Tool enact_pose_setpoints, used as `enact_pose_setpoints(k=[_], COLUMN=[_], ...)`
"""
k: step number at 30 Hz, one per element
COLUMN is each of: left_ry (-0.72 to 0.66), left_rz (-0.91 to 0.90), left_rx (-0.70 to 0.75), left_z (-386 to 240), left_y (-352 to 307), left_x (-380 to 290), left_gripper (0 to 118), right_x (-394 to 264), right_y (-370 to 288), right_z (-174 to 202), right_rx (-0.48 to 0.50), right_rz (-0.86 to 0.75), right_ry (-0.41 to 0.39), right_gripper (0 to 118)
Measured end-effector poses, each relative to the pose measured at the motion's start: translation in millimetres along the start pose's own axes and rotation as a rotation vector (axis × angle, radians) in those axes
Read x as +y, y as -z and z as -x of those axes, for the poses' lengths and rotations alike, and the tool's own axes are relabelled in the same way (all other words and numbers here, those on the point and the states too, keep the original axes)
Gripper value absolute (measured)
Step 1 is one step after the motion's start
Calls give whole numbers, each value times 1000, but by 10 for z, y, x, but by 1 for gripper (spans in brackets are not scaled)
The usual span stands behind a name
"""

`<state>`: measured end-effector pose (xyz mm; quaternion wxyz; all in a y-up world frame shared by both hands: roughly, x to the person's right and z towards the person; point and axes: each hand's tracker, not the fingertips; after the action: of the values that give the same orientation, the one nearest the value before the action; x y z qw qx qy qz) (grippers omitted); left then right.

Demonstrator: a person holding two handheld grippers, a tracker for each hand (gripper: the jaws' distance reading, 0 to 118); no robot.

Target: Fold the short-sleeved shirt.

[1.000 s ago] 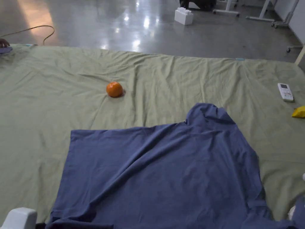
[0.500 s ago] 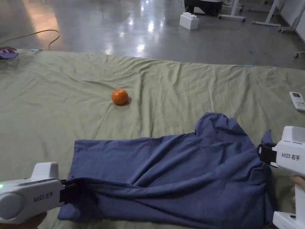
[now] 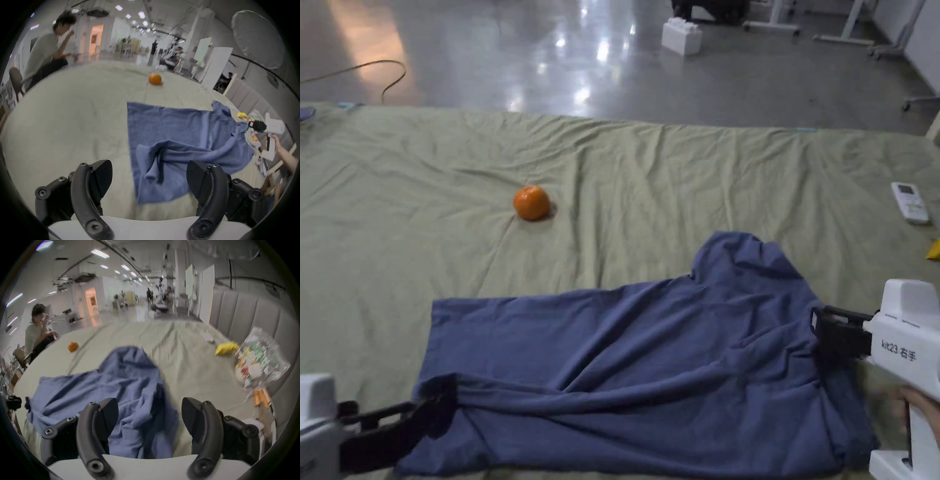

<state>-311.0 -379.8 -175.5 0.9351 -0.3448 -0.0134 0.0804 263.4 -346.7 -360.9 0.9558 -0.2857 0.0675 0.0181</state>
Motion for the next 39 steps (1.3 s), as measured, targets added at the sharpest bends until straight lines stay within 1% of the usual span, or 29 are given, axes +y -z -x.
enact_pose_setpoints(k=[2,4,6,8,11,12,14,15,16,17,18,19,20,21,22,24,25,26,27,29,30,31,32,33,34,35,37,38,39], left_ry=[39,33,38,56,59,62,78,81,98,108,126,152,187,208,216,216,196,160,146,124,124,124,118,106,84,67,45,40,39], left_rz=[-83,-170,-276,-380,-487,-521,-604,-608,-614,-626,-629,-628,-623,-630,-639,-690,-711,-712,-712,-676,-661,-659,-650,-641,-622,-615,-550,-524,-499], left_rx=[64,54,23,38,76,74,78,80,76,88,91,84,69,61,57,47,36,16,3,18,16,18,16,10,-1,0,-4,26,40], left_z=[-43,-134,-285,-505,-917,-1012,-1243,-1336,-1438,-1528,-1550,-1579,-1605,-1618,-1578,-1585,-1591,-1564,-1551,-1532,-1506,-1480,-1454,-1432,-1406,-1382,-1317,-1304,-1268], left_y=[-450,-936,-1375,-1776,-2143,-2235,-2373,-2434,-2507,-2558,-2568,-2594,-2626,-2638,-2610,-2641,-2694,-2719,-2734,-2719,-2714,-2700,-2688,-2678,-2672,-2645,-2561,-2497,-2429], left_x=[-67,-110,-145,-214,-279,-330,-419,-448,-486,-510,-525,-528,-533,-543,-561,-615,-624,-624,-624,-583,-575,-577,-573,-570,-561,-560,-528,-517,-503], left_gripper=[95,95,95,95,95,92,84,79,75,69,59,49,37,15,2,1,0,0,0,0,0,0,0,0,0,0,0,0,0], right_x=[15,-3,-44,-154,-386,-439,-590,-630,-714,-771,-809,-837,-877,-895,-896,-865,-885,-911,-849,-889,-870,-835,-849,-867,-852,-842,-876,-862,-863], right_y=[-526,-1111,-1687,-2218,-2767,-2899,-3116,-3216,-3294,-3331,-3385,-3432,-3479,-3519,-3563,-3575,-3553,-3559,-3610,-3539,-3551,-3554,-3518,-3508,-3518,-3504,-3464,-3468,-3445], right_z=[-3,33,175,320,599,691,935,1016,1101,1154,1208,1258,1307,1318,1356,1389,1362,1383,1416,1378,1399,1415,1417,1406,1410,1414,1421,1422,1413], right_rx=[18,22,39,53,59,67,52,35,42,41,45,52,56,63,67,71,86,56,37,82,63,67,75,74,75,87,86,85,93], right_rz=[-101,-191,-303,-379,-479,-512,-502,-535,-517,-524,-527,-517,-521,-532,-561,-533,-466,-465,-558,-445,-491,-516,-458,-451,-482,-480,-449,-475,-463], right_ry=[6,16,35,33,35,4,11,-30,-20,-29,-35,-38,-42,-50,-70,-67,-51,-35,-119,-13,-41,-76,-28,-15,-42,-52,-41,-76,-71], right_gripper=[86,87,91,96,96,96,96,92,86,76,55,37,15,6,5,0,0,0,0,0,0,0,0,0,0,0,0,0,0])
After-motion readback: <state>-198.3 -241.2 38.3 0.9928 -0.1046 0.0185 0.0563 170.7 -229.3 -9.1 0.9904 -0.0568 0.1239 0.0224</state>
